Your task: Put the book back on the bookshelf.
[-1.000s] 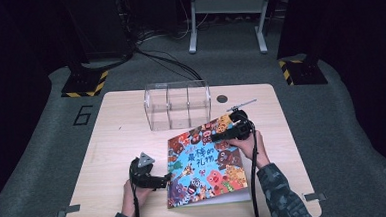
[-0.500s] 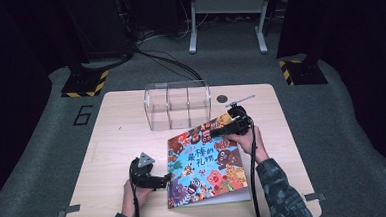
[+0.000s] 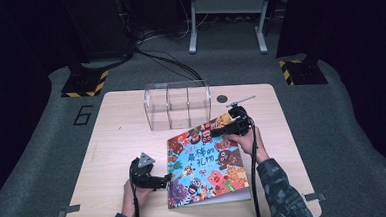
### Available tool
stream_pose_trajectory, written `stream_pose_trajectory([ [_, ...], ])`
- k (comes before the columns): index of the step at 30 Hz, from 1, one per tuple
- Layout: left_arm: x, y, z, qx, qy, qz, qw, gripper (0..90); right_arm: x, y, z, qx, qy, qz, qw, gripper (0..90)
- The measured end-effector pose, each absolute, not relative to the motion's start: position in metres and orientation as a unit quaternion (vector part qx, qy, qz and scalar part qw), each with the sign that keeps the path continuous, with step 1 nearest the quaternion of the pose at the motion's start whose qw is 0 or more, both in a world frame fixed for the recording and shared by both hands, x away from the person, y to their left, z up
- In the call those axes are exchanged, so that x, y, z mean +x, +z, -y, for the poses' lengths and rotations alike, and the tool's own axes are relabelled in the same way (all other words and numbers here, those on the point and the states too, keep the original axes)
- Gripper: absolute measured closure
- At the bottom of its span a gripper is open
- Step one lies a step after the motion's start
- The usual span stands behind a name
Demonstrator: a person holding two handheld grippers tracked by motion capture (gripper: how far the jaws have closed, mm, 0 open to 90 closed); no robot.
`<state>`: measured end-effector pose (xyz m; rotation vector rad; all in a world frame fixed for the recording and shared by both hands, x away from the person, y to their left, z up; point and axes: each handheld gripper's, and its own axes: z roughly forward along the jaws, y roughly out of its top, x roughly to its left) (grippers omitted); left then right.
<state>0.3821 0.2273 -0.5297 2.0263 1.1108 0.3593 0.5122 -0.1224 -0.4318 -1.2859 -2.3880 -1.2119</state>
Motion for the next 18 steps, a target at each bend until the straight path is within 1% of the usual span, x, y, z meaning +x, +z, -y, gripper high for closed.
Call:
stream_pose_trajectory([
  [7, 0.3821, -0.5299, -0.2272, 0.797, 0.143, -0.437, 0.392, 2.9, 0.5095, -0.4319, 0.1243, -0.428, -0.417, 0.798, 0.08, 61.0],
  [12, 0.3822, -0.5306, -0.2266, 0.792, 0.146, -0.44, 0.397, 2.7, 0.5067, -0.4311, 0.1241, -0.426, -0.422, 0.797, 0.071, 61.3],
  [14, 0.3827, -0.5291, -0.2291, 0.8, 0.137, -0.434, 0.391, 3.3, 0.5054, -0.4307, 0.1246, -0.422, -0.424, 0.799, 0.068, 61.5],
  [18, 0.383, -0.5297, -0.2303, 0.803, 0.14, -0.428, 0.391, 3.0, 0.5029, -0.4299, 0.1248, -0.418, -0.427, 0.8, 0.057, 61.7],
])
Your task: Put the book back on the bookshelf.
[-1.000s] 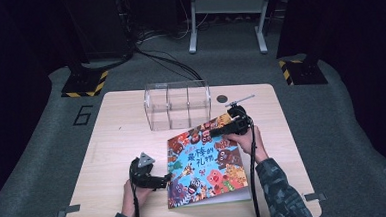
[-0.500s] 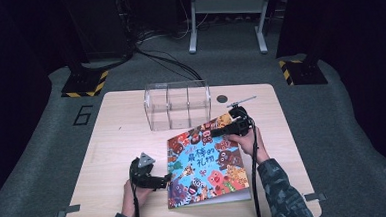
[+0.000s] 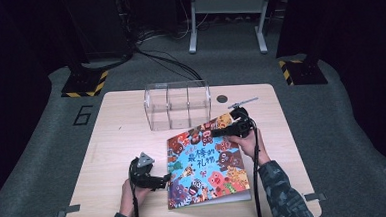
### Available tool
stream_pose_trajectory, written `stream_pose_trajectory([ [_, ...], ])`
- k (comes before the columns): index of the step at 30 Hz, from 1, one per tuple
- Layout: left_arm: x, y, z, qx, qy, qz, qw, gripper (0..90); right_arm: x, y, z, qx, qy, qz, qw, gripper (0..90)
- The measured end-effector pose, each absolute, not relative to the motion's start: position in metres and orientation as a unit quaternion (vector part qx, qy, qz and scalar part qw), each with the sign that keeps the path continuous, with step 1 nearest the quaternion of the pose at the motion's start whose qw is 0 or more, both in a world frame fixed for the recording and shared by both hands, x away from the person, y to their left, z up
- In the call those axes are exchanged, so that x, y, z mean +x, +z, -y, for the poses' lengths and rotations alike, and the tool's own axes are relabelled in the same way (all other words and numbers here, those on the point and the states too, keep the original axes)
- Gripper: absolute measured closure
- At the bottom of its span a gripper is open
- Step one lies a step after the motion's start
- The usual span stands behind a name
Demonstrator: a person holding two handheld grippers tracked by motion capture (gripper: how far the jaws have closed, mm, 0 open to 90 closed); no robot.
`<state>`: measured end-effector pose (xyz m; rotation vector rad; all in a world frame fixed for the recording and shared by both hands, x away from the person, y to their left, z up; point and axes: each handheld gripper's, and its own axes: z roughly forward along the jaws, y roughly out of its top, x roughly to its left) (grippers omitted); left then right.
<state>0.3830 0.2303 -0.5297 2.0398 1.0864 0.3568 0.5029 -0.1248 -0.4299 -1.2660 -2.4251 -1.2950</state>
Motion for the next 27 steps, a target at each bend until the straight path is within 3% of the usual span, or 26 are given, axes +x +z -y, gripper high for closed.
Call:
stream_pose_trajectory([
  [12, 0.383, -0.528, -0.235, 0.806, 0.121, -0.428, 0.391, 0.1, 0.492, -0.425, 0.119, -0.389, -0.441, 0.808, 0.023, 63.1],
  [27, 0.386, -0.519, -0.238, 0.777, 0.109, -0.447, 0.43, 0.1, 0.477, -0.421, 0.119, -0.376, -0.458, 0.806, -0.006, 63.9],
])
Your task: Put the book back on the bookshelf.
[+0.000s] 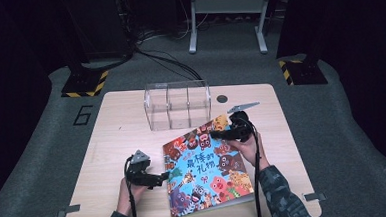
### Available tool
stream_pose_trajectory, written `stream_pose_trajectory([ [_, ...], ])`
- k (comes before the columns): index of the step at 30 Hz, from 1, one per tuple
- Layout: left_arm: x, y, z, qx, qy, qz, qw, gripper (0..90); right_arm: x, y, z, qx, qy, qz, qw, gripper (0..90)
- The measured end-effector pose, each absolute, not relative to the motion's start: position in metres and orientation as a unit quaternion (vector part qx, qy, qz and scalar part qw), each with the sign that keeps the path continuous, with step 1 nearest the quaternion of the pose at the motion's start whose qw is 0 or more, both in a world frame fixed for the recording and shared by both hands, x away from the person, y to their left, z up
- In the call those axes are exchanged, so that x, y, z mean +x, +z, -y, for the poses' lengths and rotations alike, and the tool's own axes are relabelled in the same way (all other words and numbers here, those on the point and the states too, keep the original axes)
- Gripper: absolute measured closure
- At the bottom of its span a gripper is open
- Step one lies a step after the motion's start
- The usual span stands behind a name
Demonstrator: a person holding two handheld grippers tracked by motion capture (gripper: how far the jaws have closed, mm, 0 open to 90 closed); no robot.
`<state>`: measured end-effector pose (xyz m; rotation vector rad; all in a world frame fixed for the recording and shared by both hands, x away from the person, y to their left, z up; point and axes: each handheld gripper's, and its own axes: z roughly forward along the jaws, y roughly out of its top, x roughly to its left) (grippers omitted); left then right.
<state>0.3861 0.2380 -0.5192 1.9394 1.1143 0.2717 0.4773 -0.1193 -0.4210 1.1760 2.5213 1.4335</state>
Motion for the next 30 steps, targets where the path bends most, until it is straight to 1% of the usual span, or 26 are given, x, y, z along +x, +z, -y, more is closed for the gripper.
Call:
stream_pose_trajectory([
  [5, 0.388, -0.518, -0.235, 0.784, 0.095, -0.436, 0.431, 0.0, 0.469, -0.417, 0.122, 0.363, 0.472, -0.803, 0.023, 63.8],
  [11, 0.391, -0.512, -0.232, 0.773, 0.081, -0.44, 0.45, 0.0, 0.462, -0.416, 0.124, 0.347, 0.487, -0.8, 0.044, 63.3],
  [19, 0.397, -0.508, -0.226, 0.774, 0.057, -0.431, 0.461, 0.0, 0.452, -0.415, 0.128, 0.333, 0.506, -0.793, 0.068, 62.7],
  [30, 0.399, -0.507, -0.216, 0.782, 0.037, -0.42, 0.46, 0.0, 0.444, -0.413, 0.131, 0.327, 0.52, -0.785, 0.084, 62.4],
])
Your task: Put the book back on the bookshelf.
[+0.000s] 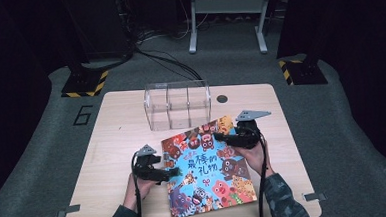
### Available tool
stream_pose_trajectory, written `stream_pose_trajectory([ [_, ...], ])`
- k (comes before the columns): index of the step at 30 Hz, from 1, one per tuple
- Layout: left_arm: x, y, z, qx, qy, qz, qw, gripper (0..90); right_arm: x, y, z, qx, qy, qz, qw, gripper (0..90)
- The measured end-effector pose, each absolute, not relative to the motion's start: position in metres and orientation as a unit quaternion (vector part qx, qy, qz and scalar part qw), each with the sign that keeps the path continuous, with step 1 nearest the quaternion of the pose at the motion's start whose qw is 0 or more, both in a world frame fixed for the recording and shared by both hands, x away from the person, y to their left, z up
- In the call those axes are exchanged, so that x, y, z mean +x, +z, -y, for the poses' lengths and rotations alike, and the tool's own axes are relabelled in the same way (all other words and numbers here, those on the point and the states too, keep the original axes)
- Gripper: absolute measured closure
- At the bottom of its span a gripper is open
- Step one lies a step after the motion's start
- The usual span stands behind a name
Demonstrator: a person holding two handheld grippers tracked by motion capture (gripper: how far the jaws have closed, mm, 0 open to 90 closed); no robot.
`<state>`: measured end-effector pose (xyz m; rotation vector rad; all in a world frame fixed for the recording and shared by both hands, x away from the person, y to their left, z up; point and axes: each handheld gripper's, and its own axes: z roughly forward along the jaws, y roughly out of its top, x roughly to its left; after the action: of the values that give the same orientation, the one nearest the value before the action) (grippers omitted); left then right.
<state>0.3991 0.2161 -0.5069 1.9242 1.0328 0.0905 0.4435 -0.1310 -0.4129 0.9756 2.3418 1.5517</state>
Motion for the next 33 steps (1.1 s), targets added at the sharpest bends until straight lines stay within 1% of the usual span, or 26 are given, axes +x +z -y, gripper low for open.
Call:
stream_pose_trajectory([
  [7, 0.4006, -0.5073, -0.2132, 0.78, 0.019, -0.417, 0.466, 0.0, 0.4428, -0.4136, 0.1321, 0.323, 0.523, -0.784, 0.086, 62.3],
  [16, 0.4011, -0.5073, -0.2098, 0.778, 0.011, -0.415, 0.471, 0.0, 0.4413, -0.4134, 0.1326, 0.323, 0.525, -0.782, 0.086, 62.3],
  [23, 0.4027, -0.5056, -0.2069, 0.787, 0.001, -0.4, 0.47, 0.0, 0.4411, -0.4143, 0.1339, 0.321, 0.528, -0.782, 0.086, 62.1],
  [24, 0.4027, -0.5042, -0.2075, 0.79, -0.002, -0.396, 0.468, 0.2, 0.441, -0.4146, 0.1343, 0.322, 0.529, -0.78, 0.087, 61.9],
  [26, 0.4033, -0.5038, -0.2078, 0.79, 0.008, -0.391, 0.472, 0.8, 0.4409, -0.4156, 0.1359, 0.33, 0.529, -0.778, 0.08, 61.5],
  [30, 0.4034, -0.5029, -0.2088, 0.781, 0.0, -0.395, 0.483, 4.5, 0.44, -0.4151, 0.1384, 0.345, 0.524, -0.775, 0.075, 60.5],
  [33, 0.4041, -0.502, -0.208, 0.779, -0.007, -0.395, 0.487, 5.1, 0.4386, -0.4131, 0.1387, 0.351, 0.519, -0.776, 0.076, 60.1],
])
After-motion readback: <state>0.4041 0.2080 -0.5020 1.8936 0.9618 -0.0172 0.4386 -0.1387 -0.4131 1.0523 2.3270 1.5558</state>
